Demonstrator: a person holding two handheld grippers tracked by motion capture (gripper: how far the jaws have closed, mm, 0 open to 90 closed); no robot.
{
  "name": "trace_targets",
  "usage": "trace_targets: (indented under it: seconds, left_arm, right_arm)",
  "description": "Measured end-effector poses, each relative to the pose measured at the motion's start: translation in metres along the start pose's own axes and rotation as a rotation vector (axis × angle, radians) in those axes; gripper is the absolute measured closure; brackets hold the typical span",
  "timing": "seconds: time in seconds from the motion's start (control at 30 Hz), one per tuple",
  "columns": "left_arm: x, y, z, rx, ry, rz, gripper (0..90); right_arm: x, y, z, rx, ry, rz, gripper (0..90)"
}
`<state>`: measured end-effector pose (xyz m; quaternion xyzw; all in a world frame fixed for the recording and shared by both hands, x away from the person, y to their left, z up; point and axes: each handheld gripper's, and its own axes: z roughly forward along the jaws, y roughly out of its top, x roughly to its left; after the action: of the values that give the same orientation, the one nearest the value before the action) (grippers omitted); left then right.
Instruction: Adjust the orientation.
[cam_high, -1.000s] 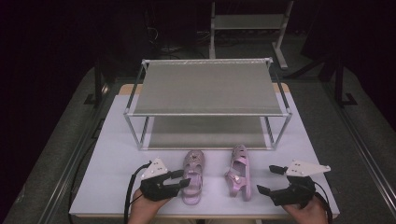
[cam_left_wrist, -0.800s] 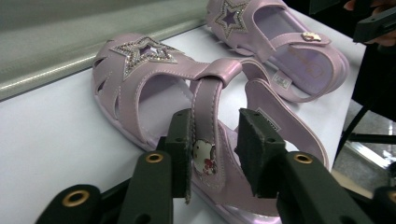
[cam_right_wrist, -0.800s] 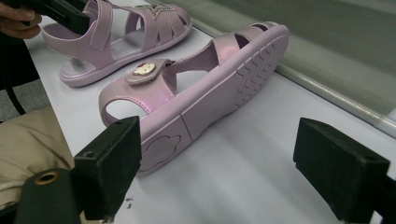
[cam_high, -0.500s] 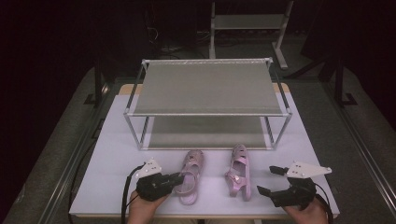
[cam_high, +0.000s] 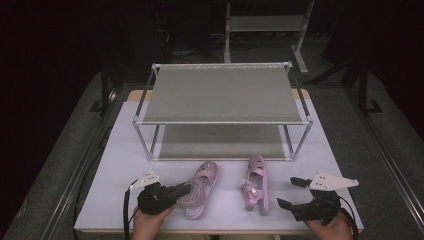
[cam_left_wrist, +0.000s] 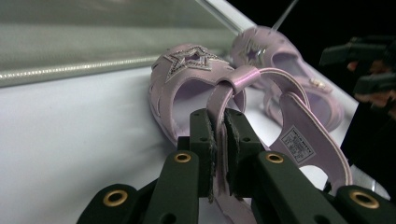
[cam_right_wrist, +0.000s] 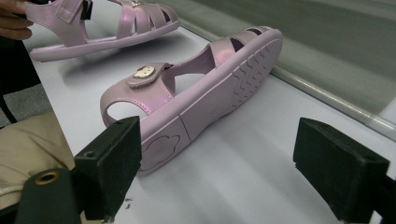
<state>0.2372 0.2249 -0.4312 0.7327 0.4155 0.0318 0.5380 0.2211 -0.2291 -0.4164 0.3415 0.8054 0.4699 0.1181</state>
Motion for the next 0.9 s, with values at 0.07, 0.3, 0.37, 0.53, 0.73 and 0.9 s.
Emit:
trace_targets:
  seconds: [0.07, 0.3, 0.37, 0.53, 0.73, 0.9]
  left_arm:
    - [-0.001, 0.001, -0.001, -0.020, -0.002, -0.008, 83.0]
    - [-0.004, 0.008, -0.001, -0.071, 0.010, -0.014, 83.1]
    - [-0.004, 0.010, 0.001, -0.085, 0.010, -0.025, 83.1]
    - [-0.002, 0.015, 0.010, -0.112, 0.018, -0.039, 83.0]
    - [0.000, 0.021, 0.016, -0.131, 0.028, -0.049, 83.0]
    - [0.006, 0.027, 0.022, -0.154, 0.048, -0.057, 83.0]
  right_arm:
    - [0.000, 0.000, 0.000, -0.002, 0.001, 0.000, 15.1]
    - [0.000, 0.000, -0.001, -0.010, 0.003, -0.001, 15.1]
    - [0.000, 0.000, -0.002, -0.013, 0.004, 0.002, 15.1]
    - [-0.001, 0.000, -0.003, -0.019, 0.008, 0.003, 15.1]
    - [-0.001, 0.000, -0.004, -0.025, 0.009, 0.005, 15.1]
    - [-0.001, -0.001, -0.004, -0.025, 0.016, 0.005, 15.1]
